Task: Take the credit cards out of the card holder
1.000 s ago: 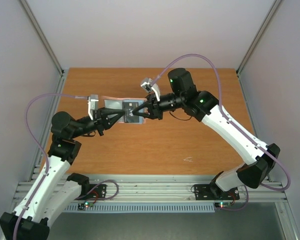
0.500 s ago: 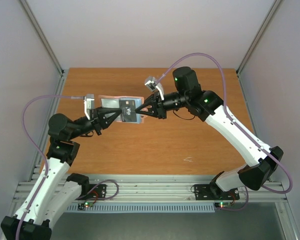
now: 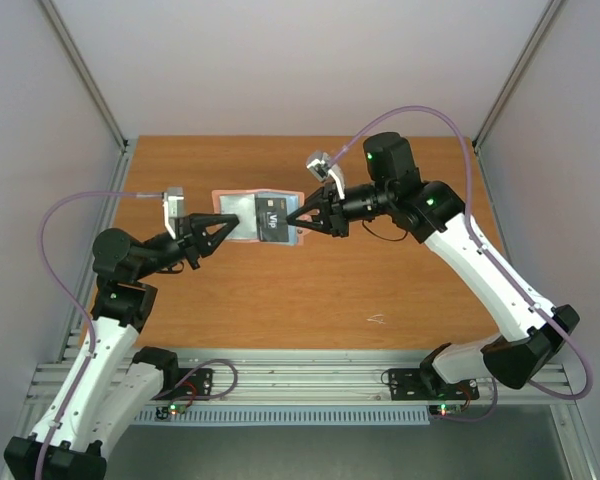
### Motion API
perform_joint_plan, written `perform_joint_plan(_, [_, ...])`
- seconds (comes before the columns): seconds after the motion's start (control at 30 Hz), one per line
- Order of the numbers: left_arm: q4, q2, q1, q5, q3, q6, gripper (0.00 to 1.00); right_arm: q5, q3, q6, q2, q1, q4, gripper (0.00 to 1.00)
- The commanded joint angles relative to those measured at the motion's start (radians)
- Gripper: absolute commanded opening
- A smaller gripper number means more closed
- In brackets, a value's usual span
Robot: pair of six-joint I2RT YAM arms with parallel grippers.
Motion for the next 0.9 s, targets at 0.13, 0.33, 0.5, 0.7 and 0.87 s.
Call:
perform_joint_plan(0.13, [0.027, 0.023, -0.056, 0.105, 0.023, 0.07, 0.11, -0.05, 0.048, 0.014, 0.034, 0.004, 0.025, 0.01])
perform_joint_plan(0.33, [-0.125, 0.057, -0.07, 0.017, 0.053, 0.13, 0.25, -0.036, 0.084, -0.009, 0.063, 0.042, 0.005, 0.01])
perform_joint_plan(0.5, [-0.118, 0.063, -0.071, -0.004, 0.054, 0.109, 0.28, -0.056, 0.088, -0.034, 0.055, 0.058, -0.015, 0.01])
perform_joint_plan(0.7, [0.066, 0.077, -0.082, 0.025, 0.025, 0.039, 0.29, -0.047, 0.12, -0.048, 0.085, 0.079, -0.043, 0.01])
perform_joint_plan(0.87, [0.108, 0.09, -0.091, 0.027, 0.041, 0.003, 0.01, -0.029, 0.129, -0.057, 0.107, 0.089, -0.033, 0.01])
